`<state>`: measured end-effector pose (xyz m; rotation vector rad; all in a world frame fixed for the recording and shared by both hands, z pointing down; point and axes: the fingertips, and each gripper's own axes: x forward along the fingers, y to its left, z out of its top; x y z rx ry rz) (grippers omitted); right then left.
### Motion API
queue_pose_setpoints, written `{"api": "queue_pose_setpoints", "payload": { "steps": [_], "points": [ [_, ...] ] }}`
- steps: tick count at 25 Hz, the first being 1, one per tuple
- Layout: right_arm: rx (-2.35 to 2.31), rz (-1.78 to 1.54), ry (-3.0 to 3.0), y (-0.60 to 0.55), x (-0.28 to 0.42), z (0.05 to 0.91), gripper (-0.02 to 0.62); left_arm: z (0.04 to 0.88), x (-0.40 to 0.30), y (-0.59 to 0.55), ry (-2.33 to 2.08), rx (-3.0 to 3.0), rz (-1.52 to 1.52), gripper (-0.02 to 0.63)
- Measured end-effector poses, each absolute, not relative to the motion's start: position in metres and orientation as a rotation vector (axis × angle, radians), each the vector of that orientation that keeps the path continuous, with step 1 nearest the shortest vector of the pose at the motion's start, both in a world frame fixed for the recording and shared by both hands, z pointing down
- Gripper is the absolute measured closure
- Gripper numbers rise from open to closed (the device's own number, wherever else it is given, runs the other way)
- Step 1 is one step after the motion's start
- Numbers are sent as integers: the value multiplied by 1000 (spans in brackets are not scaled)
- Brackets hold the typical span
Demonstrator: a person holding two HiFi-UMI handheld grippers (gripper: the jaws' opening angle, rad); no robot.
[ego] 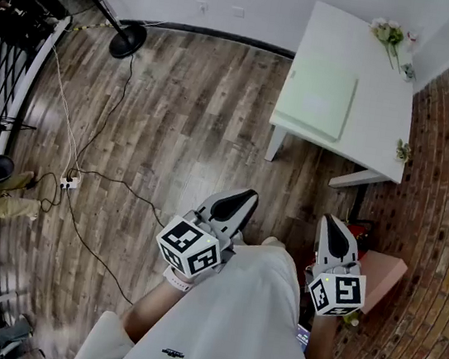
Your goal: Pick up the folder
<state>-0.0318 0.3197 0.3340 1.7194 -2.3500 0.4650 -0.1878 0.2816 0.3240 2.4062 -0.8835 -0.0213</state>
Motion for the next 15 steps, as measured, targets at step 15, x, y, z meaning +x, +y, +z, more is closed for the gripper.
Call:
{"api": "queue_pose_setpoints", "payload": {
  "steps": [15],
  "points": [
    [1688,436,-2482,348,15,309,591,297,-131,320,-1009,2514,63,578]
  ]
}}
